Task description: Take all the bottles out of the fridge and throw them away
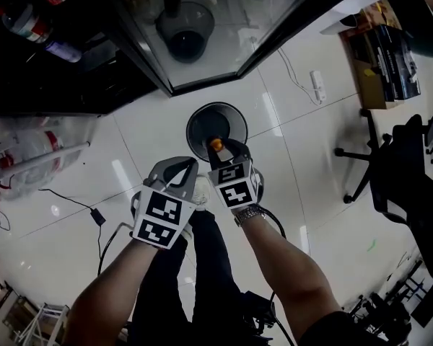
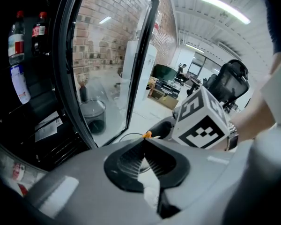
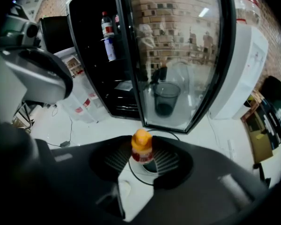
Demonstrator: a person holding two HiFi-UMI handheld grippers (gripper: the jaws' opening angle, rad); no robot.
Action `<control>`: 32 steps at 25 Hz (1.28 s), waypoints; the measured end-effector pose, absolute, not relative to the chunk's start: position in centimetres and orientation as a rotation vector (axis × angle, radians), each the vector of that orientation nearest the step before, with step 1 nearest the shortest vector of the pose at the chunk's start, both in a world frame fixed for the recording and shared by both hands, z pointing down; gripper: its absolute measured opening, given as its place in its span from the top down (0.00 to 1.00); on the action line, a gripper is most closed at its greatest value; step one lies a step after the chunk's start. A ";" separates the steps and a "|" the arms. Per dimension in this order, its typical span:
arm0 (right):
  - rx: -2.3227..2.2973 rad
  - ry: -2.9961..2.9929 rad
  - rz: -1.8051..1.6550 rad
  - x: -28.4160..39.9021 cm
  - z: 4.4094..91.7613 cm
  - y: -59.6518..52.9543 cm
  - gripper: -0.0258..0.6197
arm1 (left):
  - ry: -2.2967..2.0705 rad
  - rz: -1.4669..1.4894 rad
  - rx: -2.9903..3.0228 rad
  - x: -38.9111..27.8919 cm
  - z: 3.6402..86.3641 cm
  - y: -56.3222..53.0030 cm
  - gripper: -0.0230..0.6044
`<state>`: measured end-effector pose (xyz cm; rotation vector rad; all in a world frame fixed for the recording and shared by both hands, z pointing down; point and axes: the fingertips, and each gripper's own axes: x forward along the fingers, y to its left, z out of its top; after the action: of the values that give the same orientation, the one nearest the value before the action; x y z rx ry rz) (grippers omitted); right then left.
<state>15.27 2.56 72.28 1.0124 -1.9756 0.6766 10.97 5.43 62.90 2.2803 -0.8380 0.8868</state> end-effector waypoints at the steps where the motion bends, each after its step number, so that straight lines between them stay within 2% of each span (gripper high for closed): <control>1: 1.005 -1.957 0.679 15.3 73.1 2.7 0.75 | -0.833 0.890 2.279 10.9 63.2 5.6 0.96; 3: 0.990 -1.924 0.690 15.3 74.4 3.0 0.75 | -0.827 0.898 2.271 10.6 63.7 5.9 0.96; 5: 0.989 -1.916 0.708 15.0 74.9 3.2 0.83 | -0.827 0.902 2.261 10.2 64.0 6.0 0.96; 17: 0.997 -1.923 0.748 14.2 73.1 4.1 0.84 | -0.869 0.870 2.260 8.7 62.5 5.5 0.96; 32: 0.937 -2.216 0.617 7.8 57.3 2.4 0.82 | -1.140 0.798 2.212 3.3 52.8 5.1 0.96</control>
<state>7.77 2.41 57.31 0.9369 -2.2161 0.6175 3.34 5.08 52.83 2.2117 -1.1402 0.7978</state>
